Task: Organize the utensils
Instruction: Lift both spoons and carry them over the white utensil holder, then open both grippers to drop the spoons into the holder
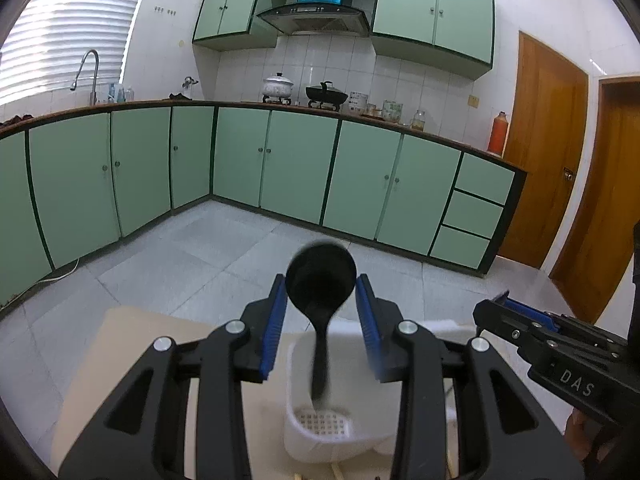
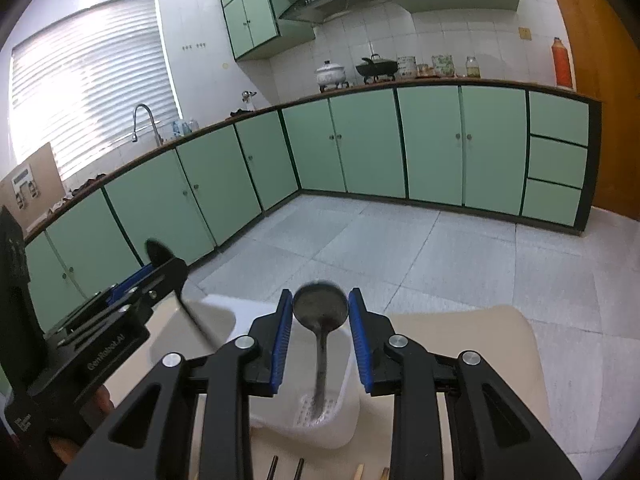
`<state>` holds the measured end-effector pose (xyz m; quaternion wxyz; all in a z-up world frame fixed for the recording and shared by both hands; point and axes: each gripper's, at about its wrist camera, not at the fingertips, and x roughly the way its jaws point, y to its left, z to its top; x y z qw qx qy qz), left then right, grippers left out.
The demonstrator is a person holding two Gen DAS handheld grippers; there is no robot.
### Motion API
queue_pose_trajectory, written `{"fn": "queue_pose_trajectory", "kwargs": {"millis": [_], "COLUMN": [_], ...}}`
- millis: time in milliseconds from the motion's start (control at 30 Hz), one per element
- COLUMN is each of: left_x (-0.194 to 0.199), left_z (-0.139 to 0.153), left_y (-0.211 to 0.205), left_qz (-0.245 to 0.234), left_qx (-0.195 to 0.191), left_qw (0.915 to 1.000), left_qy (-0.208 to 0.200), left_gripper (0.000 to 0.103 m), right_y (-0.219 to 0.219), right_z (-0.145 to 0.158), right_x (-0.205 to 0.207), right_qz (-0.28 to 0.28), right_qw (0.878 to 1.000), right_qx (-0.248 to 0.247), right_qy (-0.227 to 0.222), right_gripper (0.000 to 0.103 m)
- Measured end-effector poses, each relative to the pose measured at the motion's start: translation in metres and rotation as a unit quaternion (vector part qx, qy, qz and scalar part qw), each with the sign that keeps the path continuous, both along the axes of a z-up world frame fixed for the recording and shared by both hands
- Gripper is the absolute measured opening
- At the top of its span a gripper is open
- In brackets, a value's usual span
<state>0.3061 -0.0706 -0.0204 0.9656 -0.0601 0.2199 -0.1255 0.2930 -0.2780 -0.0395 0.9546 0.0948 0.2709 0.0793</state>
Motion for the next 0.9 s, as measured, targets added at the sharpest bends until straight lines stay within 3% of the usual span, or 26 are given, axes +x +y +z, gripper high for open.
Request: {"fn": "queue_pose_trajectory", "kwargs": {"millis": [233, 600, 900], "left_x": [-0.022, -0.092, -0.157], "left_z": [0.003, 0.002, -0.028], "left_y": [0.014, 0.031, 0.042], "left_qz": [0.001, 0.013, 0.006], "left_qx": [-0.001, 0.003, 0.021], "left_qw": [1.0, 0.9999, 0.9984], "left_qy": [-0.004, 0.003, 0.052], "left_gripper": [0.05, 0.087, 0.091], "right_y": [-0.009, -0.028, -0.028], "right_z": [0.003, -0.005, -0.036], "right_x": [-0.017, -0.092, -0.157], "right_qz": [-0.018, -0.074, -0.085], "right_qw": [1.0, 0.997, 0.996], "right_qx": [0.009, -0.008, -0.018], "right_qy": [-0.007, -0.025, 0.013], "right_gripper": [0.046, 0.096, 0.097]}}
